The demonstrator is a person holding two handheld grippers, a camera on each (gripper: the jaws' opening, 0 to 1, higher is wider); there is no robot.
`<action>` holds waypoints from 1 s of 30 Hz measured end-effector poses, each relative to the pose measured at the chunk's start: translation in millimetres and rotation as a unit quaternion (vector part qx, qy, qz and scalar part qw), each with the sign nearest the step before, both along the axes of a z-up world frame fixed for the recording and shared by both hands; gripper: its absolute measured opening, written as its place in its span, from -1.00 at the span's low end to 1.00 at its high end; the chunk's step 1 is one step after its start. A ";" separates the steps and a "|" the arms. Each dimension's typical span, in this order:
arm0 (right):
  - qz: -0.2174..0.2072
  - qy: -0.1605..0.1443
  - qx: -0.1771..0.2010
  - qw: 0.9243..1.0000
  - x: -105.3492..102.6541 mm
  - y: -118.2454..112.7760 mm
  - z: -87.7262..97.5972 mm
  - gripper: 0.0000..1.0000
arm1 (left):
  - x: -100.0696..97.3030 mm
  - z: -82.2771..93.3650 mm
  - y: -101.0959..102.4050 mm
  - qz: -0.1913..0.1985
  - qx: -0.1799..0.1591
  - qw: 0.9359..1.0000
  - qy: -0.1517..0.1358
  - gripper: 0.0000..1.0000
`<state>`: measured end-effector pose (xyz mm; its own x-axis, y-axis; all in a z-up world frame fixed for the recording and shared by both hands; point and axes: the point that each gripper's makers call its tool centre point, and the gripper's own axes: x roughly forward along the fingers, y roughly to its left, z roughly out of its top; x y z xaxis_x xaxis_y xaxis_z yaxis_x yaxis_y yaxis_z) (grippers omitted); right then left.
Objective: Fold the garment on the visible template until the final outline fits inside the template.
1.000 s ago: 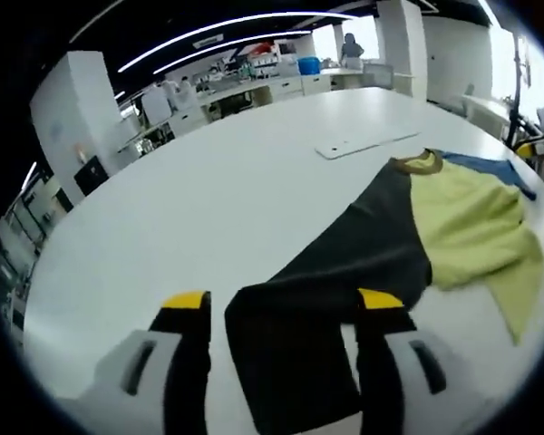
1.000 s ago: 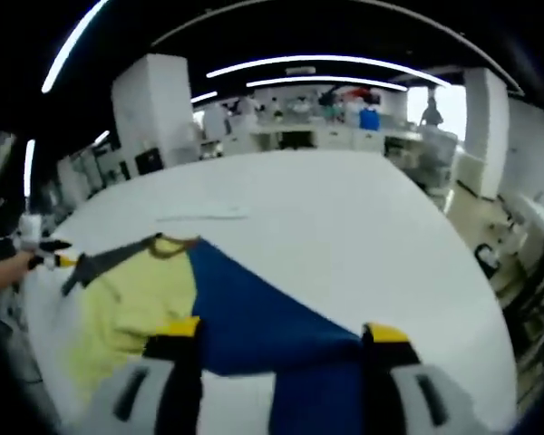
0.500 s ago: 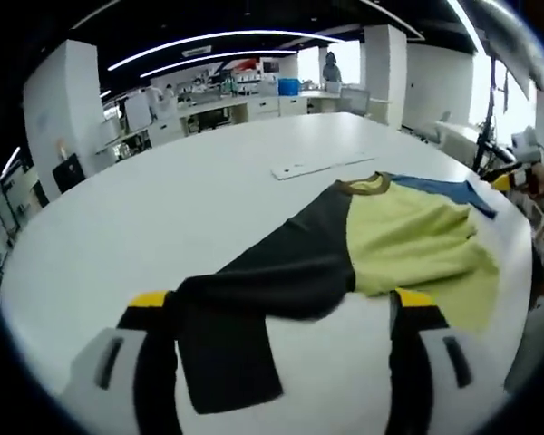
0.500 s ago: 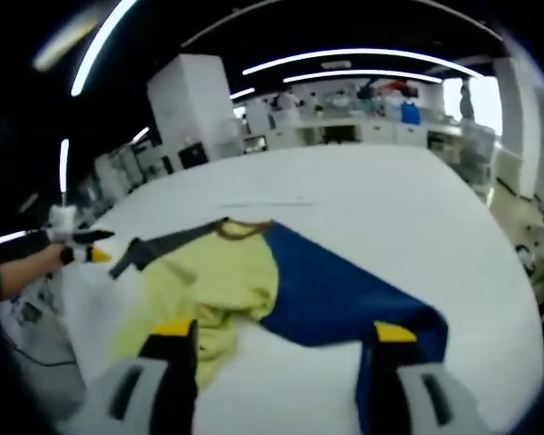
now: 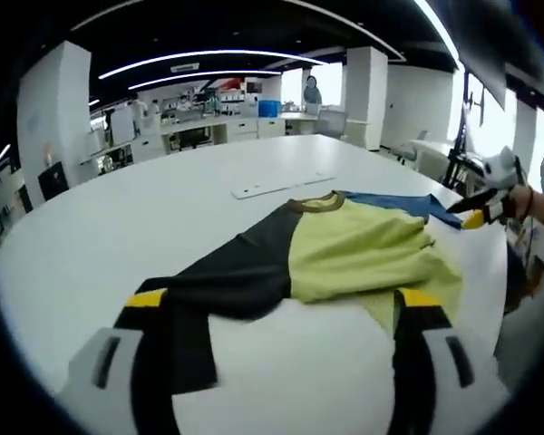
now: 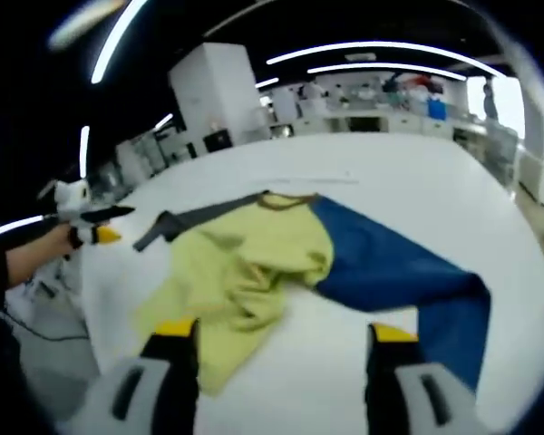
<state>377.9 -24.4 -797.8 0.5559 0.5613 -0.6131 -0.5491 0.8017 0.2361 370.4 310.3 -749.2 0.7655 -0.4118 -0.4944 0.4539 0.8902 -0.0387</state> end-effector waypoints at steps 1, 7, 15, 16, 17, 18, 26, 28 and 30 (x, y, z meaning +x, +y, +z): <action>0.001 0.001 0.001 1.000 -1.9 1.6 -1.5 0.43 | -3.6 -0.6 -5.1 -0.005 -0.001 1.000 0.000 0.98; -0.002 0.013 0.026 1.000 -18.2 15.9 -10.2 0.22 | -22.0 -0.9 -20.5 -0.022 -0.007 1.000 0.001 0.98; -0.007 0.008 0.026 1.000 -22.6 28.8 -26.8 -0.03 | -48.7 -0.8 -35.9 -0.032 -0.017 0.999 0.003 0.98; -0.006 0.007 0.024 1.000 -23.7 31.6 -28.7 -0.04 | -51.0 -1.2 -37.3 -0.033 -0.017 0.999 0.004 0.98; -0.004 0.005 0.022 1.000 -24.3 33.7 -29.8 -0.07 | -54.8 -2.0 -38.6 -0.034 -0.017 0.999 0.006 0.98; -0.003 0.004 0.021 1.000 -25.2 36.1 -31.3 -0.10 | -57.4 -2.5 -39.6 -0.035 -0.017 0.999 0.007 0.98; -0.003 0.006 0.002 1.000 -25.1 44.3 -43.8 -0.47 | -79.0 -8.4 -51.5 -0.054 -0.013 0.998 0.018 0.98; -0.005 0.010 -0.002 1.000 -26.1 43.9 -42.8 -0.58 | -84.5 -9.3 -55.8 -0.059 -0.010 0.998 0.019 0.98; -0.006 0.004 -0.003 1.000 -24.6 45.6 -41.0 -0.67 | -88.5 -11.2 -59.5 -0.065 -0.002 0.998 0.021 0.97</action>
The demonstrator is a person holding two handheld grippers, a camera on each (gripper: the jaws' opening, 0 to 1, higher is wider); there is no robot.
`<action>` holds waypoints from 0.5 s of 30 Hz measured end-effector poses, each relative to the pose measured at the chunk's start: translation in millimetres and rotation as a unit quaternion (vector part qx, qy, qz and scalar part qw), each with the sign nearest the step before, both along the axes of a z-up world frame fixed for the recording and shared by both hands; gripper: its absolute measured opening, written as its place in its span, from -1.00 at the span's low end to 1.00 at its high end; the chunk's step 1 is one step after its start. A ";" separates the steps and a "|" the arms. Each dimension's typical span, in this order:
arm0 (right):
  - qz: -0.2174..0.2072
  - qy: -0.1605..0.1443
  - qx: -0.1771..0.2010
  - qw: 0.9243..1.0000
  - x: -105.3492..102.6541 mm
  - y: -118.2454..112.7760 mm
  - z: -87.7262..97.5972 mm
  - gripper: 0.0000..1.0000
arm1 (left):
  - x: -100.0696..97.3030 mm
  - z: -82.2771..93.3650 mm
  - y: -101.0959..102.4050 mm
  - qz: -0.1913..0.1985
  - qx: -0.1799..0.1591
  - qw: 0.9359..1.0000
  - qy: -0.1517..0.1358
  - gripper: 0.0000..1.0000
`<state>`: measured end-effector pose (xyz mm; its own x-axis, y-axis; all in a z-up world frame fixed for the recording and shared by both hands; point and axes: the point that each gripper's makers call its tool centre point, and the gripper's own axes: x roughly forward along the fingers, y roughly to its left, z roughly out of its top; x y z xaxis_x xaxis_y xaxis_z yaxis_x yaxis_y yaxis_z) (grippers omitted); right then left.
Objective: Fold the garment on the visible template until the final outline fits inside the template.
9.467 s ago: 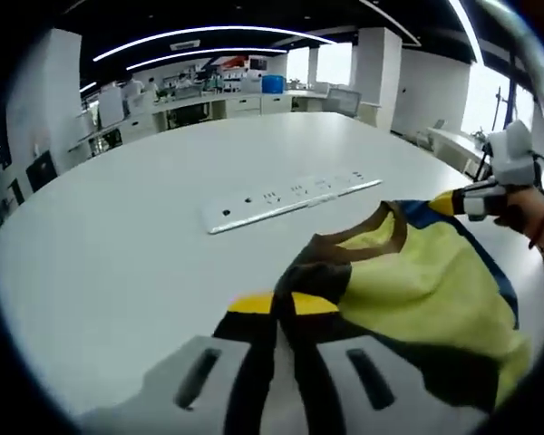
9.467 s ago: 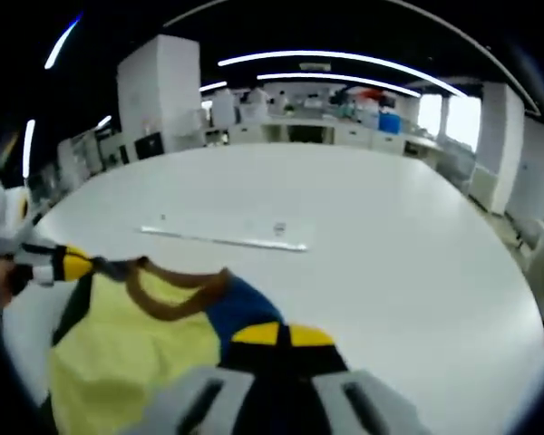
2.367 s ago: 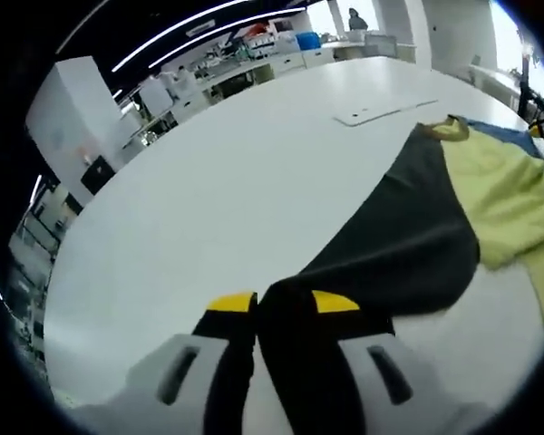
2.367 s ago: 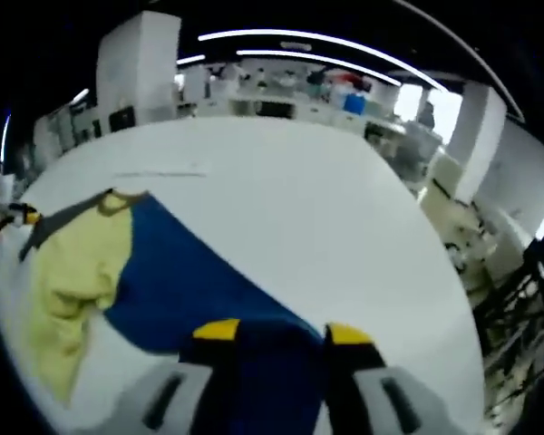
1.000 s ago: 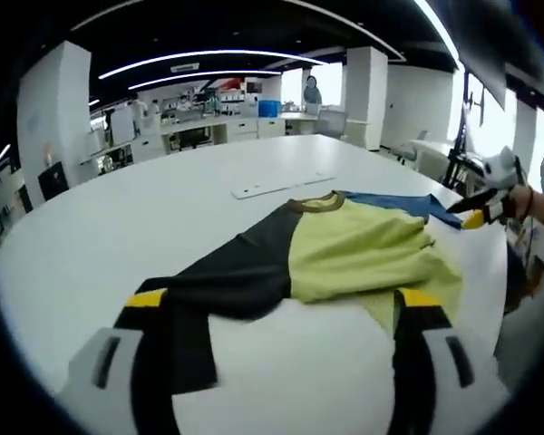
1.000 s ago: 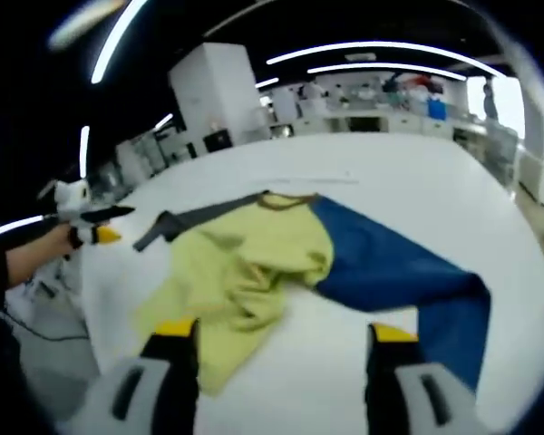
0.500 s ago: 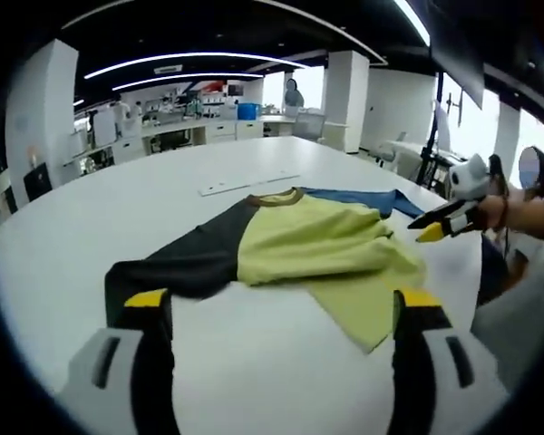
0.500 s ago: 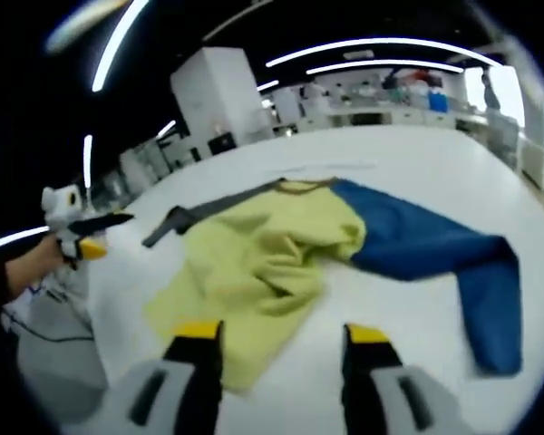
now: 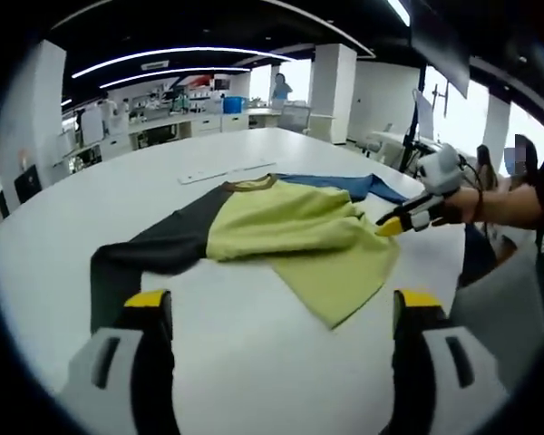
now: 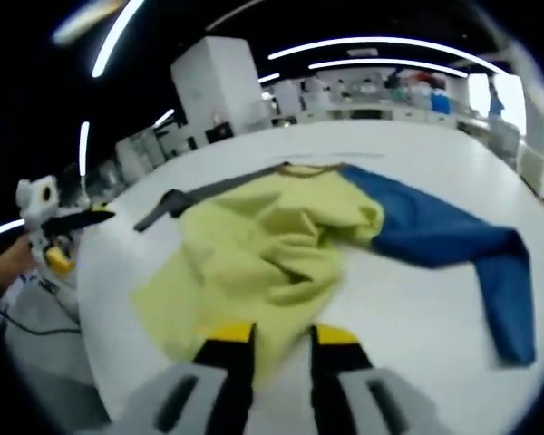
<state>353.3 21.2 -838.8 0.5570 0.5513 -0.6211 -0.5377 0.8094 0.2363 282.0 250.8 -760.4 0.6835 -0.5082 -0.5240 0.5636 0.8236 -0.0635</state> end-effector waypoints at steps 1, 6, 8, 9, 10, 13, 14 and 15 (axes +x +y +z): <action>-0.001 0.002 0.000 1.000 -0.6 0.7 -0.3 -0.71 | -0.8 -1.4 0.5 -0.002 0.000 1.000 0.000 0.97; -0.006 0.001 -0.008 1.000 0.0 -1.8 -6.3 -0.92 | -4.9 -4.3 -6.9 -0.009 0.007 1.000 0.006 0.98; -0.009 0.004 -0.004 1.000 -1.1 -1.9 -6.5 -1.00 | -6.0 -4.4 -7.6 -0.012 0.010 1.000 0.006 0.98; -0.011 0.005 0.004 1.000 -0.9 -0.3 -5.4 -1.00 | -6.6 -4.3 -9.3 -0.014 0.011 1.000 0.005 0.98; -0.014 0.007 0.007 1.000 0.6 -1.1 -5.8 -1.00 | -6.9 -4.3 -8.9 -0.014 0.012 1.000 0.006 0.98; -0.014 0.005 0.004 1.000 -0.6 -2.3 -2.5 -1.00 | -7.5 -3.8 -8.5 -0.013 0.010 1.000 0.006 0.98; -0.015 0.004 0.006 1.000 -3.5 0.5 0.1 -1.00 | -7.9 -3.0 -9.3 -0.014 0.008 1.000 0.006 0.98; -0.017 0.002 0.009 1.000 -4.1 1.1 2.8 -1.00 | -8.2 -2.5 -9.6 -0.013 0.008 1.000 0.006 0.98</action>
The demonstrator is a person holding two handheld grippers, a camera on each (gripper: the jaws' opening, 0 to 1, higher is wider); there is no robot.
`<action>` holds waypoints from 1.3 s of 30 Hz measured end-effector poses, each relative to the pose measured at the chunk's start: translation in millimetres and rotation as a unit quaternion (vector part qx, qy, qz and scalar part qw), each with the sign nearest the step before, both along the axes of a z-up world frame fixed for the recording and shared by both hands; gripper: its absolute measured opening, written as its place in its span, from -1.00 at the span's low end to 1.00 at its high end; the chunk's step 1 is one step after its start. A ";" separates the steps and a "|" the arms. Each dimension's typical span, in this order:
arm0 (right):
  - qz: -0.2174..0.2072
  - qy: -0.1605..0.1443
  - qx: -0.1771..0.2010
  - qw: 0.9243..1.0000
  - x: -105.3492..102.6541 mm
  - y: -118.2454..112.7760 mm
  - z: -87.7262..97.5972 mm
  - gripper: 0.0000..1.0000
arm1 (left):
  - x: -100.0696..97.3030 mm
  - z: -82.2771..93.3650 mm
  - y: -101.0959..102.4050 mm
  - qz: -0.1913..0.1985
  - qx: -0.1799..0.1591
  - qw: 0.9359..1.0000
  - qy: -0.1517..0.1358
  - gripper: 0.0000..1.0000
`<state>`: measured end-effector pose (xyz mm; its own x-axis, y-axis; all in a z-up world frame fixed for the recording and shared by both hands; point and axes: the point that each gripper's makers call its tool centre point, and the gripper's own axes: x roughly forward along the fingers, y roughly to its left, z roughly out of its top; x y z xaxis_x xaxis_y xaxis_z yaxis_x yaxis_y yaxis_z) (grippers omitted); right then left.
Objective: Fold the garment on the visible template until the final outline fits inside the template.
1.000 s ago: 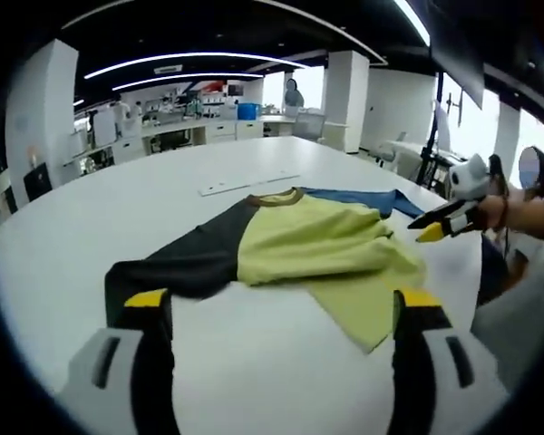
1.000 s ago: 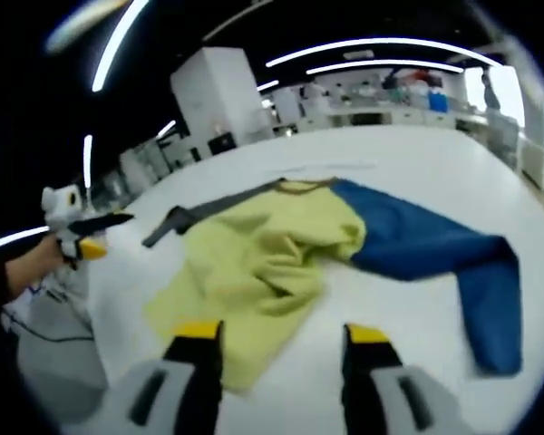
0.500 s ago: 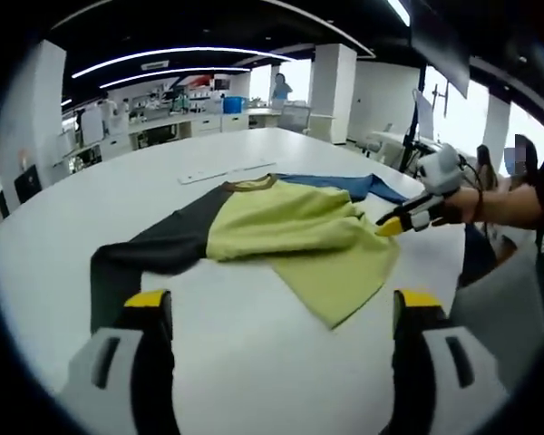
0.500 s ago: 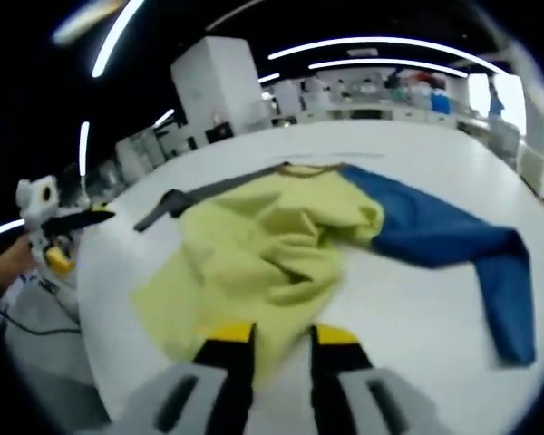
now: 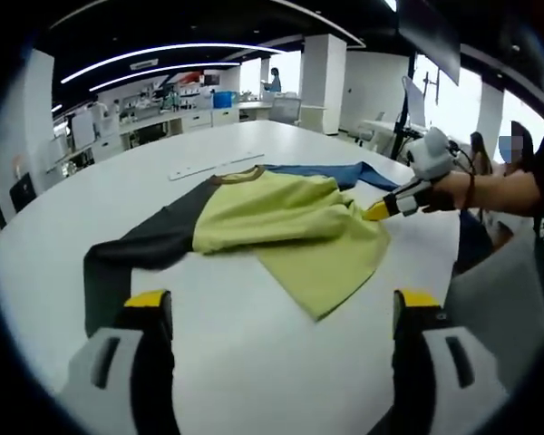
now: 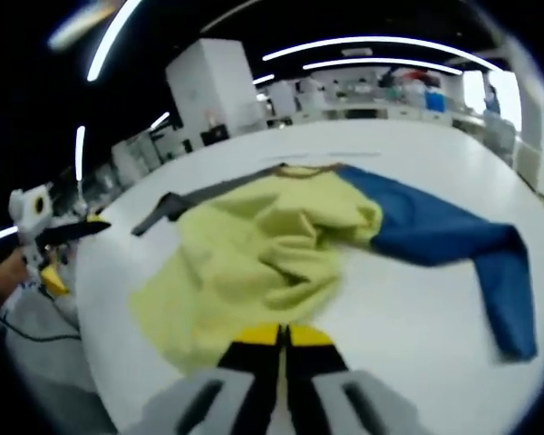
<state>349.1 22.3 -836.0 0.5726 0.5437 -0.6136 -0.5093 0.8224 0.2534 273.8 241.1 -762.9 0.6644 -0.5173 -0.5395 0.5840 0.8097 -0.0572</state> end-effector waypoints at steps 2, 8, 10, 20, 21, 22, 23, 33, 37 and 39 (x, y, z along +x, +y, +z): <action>-0.006 -0.004 0.010 1.000 0.0 1.0 9.1 -1.00 | -0.7 -0.1 0.7 -0.001 0.000 1.000 0.000 0.98; 0.002 -0.039 0.027 0.999 7.2 13.0 44.5 -1.00 | -3.9 -1.3 6.2 0.003 -0.001 1.000 0.003 0.98; 0.006 -0.042 0.035 0.998 7.8 20.9 52.9 -1.00 | -5.1 -1.5 9.0 0.007 -0.002 1.000 0.004 0.98; 0.059 -0.063 0.051 0.995 16.1 68.0 85.8 -1.00 | -9.7 -1.9 15.2 0.010 -0.001 1.000 0.007 0.98; 0.063 -0.063 0.052 0.995 17.3 72.0 86.3 -1.00 | -9.7 -1.7 15.6 0.010 -0.001 1.000 0.007 0.98; 0.069 -0.065 0.052 0.994 19.3 77.8 87.7 -1.00 | -10.3 -0.7 15.1 0.009 -0.001 1.000 0.006 0.98; 0.074 -0.066 0.050 0.994 20.4 82.0 88.0 -1.00 | -10.3 -0.2 15.1 0.009 -0.001 1.000 0.005 0.98; 0.110 -0.063 0.013 0.992 45.8 116.9 67.8 -1.00 | -7.1 0.1 19.1 0.015 -0.005 1.000 0.011 0.98; 0.116 -0.034 0.019 0.992 54.6 129.7 56.1 -1.00 | -7.4 -0.8 17.4 0.011 -0.007 1.000 0.012 0.98; 0.113 -0.022 0.018 0.993 55.0 133.2 54.1 -1.00 | -8.1 -2.5 15.3 0.008 -0.006 1.000 0.015 0.98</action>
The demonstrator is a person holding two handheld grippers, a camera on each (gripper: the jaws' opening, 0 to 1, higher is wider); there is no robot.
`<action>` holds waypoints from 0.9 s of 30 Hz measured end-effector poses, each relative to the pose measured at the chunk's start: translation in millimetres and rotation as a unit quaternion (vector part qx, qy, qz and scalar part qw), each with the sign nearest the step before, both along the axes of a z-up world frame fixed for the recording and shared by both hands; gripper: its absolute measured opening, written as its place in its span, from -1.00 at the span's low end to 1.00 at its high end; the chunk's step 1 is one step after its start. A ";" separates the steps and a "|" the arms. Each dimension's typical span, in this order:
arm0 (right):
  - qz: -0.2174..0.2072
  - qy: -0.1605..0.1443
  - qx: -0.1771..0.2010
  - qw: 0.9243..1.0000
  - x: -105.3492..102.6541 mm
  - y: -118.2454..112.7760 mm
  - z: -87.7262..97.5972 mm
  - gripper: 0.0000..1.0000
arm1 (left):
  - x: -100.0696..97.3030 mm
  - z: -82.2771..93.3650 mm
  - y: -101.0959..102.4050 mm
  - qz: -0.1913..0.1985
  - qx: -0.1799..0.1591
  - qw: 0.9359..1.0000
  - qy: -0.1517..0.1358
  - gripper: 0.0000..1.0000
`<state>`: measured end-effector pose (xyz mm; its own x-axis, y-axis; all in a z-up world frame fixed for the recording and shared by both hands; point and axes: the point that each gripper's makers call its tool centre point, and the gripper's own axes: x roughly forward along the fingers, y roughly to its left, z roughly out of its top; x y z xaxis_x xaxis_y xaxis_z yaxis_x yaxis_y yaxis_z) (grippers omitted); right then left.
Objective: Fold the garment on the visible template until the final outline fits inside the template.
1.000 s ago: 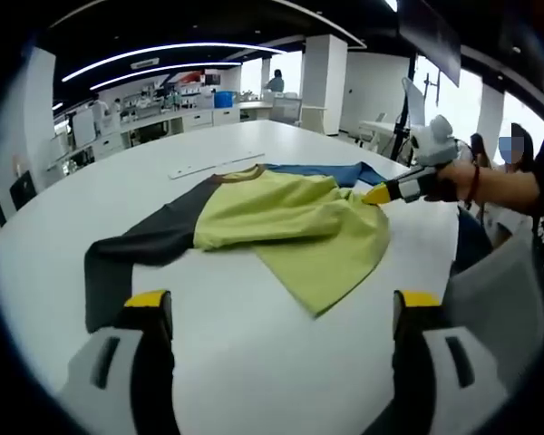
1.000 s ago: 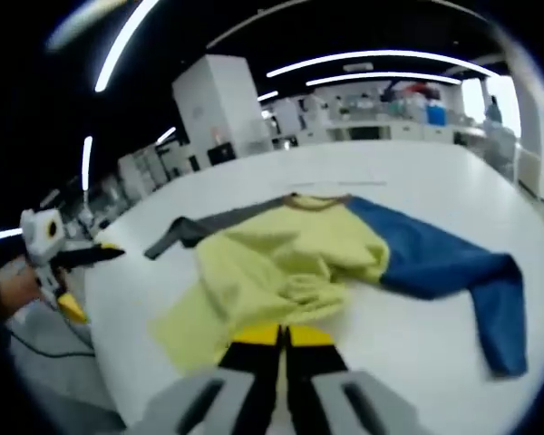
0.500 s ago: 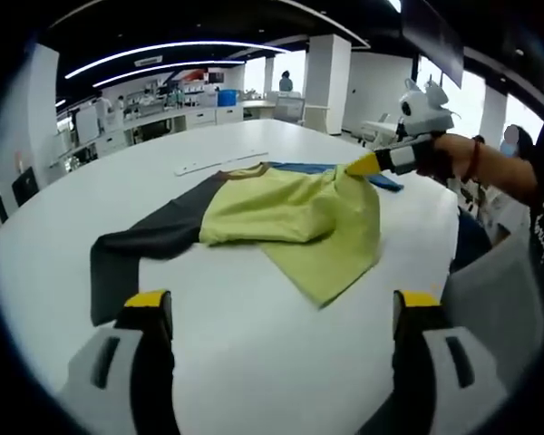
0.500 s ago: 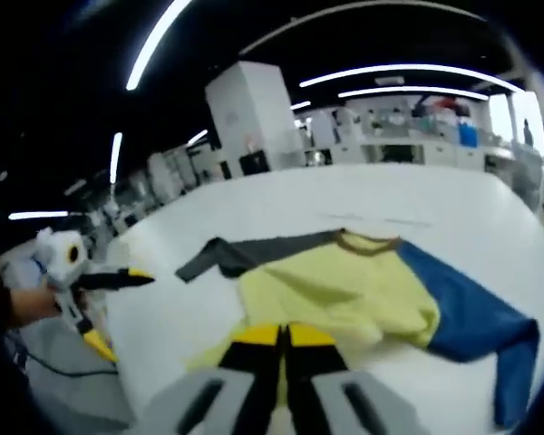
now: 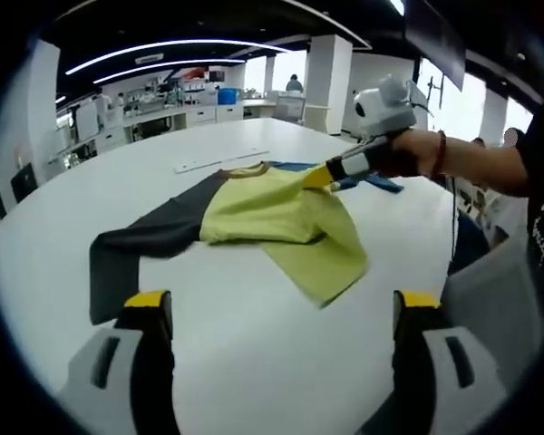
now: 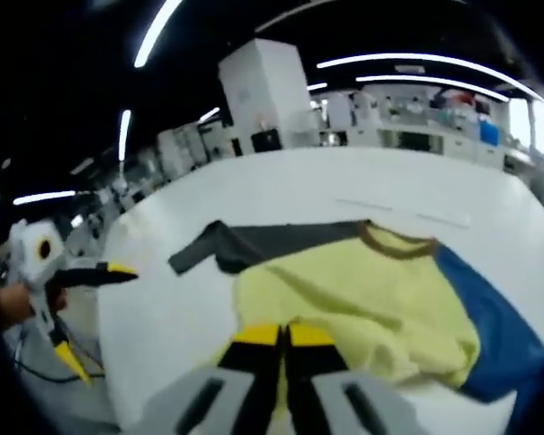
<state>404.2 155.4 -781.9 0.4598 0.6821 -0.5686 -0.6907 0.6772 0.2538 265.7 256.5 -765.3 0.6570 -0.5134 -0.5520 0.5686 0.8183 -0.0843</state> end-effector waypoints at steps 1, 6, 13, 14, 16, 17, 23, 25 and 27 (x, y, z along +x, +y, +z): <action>0.003 0.000 -0.003 1.000 1.5 1.8 -1.4 -1.00 | -0.5 -0.5 -1.9 -0.002 0.000 1.000 0.001 0.97; 0.005 0.021 -0.022 1.000 14.2 6.3 -19.2 -1.00 | -0.6 -3.4 -4.8 -0.007 0.000 1.000 0.005 0.97; 0.016 0.051 -0.062 0.997 10.8 6.0 -42.1 -1.00 | 2.9 -2.3 -11.2 -0.008 -0.009 1.000 0.004 0.96; 0.016 0.053 -0.064 0.996 14.3 6.2 -45.5 -1.00 | 2.6 -2.9 -11.3 -0.010 -0.009 1.000 0.005 0.96; 0.019 0.055 -0.068 0.996 14.0 7.4 -48.8 -1.00 | 2.1 -3.9 -11.0 -0.012 -0.008 1.000 0.006 0.96; 0.017 0.059 -0.068 0.996 15.7 7.0 -51.2 -1.00 | 2.0 -4.6 -10.6 -0.012 -0.007 1.000 0.008 0.96; 0.015 0.076 -0.078 0.994 16.3 4.7 -65.8 -1.00 | 2.1 -6.2 -9.2 -0.007 -0.008 1.000 0.011 0.96; 0.005 0.083 -0.064 0.994 16.3 4.0 -62.7 -1.00 | 1.4 -6.5 -9.5 -0.009 -0.005 1.000 0.011 0.95; 0.003 0.084 -0.059 0.995 13.9 3.4 -61.0 -1.00 | 1.7 -6.4 -9.6 -0.009 -0.006 1.000 0.012 0.95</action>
